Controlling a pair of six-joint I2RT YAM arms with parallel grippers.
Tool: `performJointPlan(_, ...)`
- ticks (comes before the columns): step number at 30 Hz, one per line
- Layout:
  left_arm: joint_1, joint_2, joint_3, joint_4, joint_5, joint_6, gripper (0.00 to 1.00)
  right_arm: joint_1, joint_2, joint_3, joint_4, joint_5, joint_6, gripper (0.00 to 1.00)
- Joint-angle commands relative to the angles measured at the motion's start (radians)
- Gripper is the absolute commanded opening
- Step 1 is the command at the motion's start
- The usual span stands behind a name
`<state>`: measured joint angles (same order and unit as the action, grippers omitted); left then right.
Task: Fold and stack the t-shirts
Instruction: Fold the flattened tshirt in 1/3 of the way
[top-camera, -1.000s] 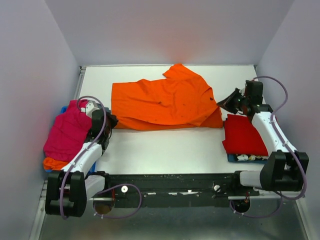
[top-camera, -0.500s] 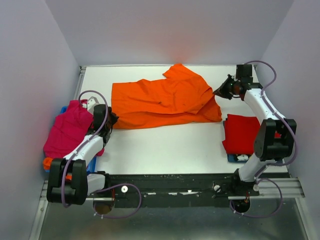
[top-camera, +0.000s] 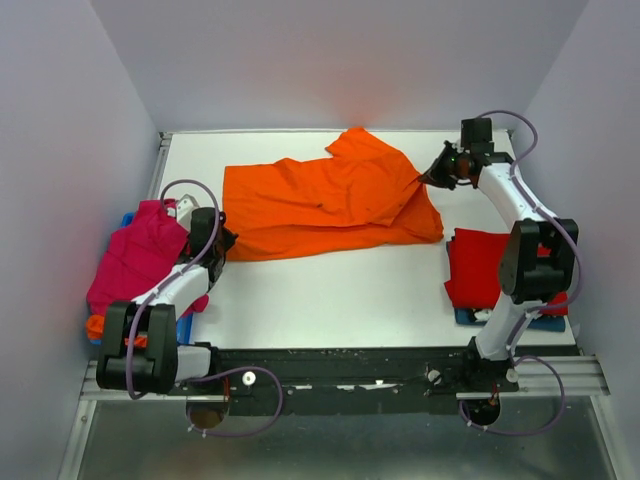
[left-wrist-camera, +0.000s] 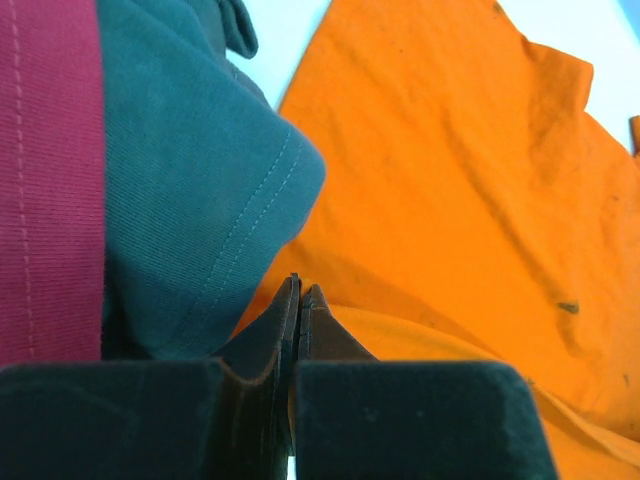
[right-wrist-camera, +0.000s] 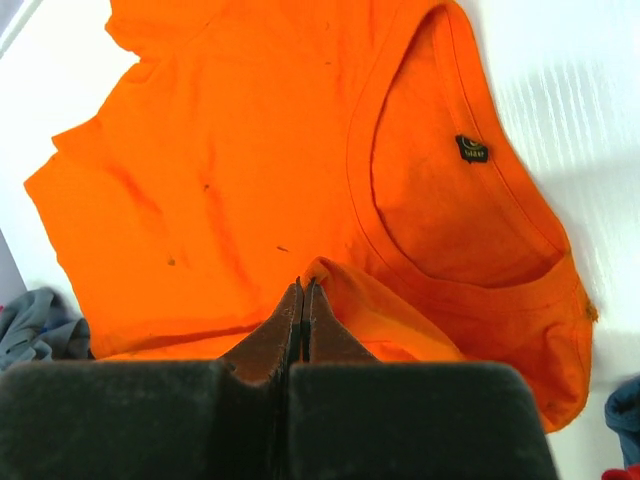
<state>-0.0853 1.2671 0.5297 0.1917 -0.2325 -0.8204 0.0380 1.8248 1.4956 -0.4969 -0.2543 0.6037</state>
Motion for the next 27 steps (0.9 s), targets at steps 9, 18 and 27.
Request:
performJointPlan(9, 0.001, 0.067, 0.036, 0.022, -0.082, 0.015, 0.00, 0.019, 0.113, 0.164, -0.063, 0.012, -0.028, 0.01)
performJointPlan(18, 0.001, 0.136, 0.068, 0.055, -0.091, 0.021, 0.00, 0.023, 0.201, 0.276, -0.092, 0.020, -0.030, 0.01)
performJointPlan(27, -0.002, 0.114, 0.158, -0.006, -0.065, 0.102, 0.73, 0.030, 0.184, 0.274, -0.088, 0.024, -0.033, 0.83)
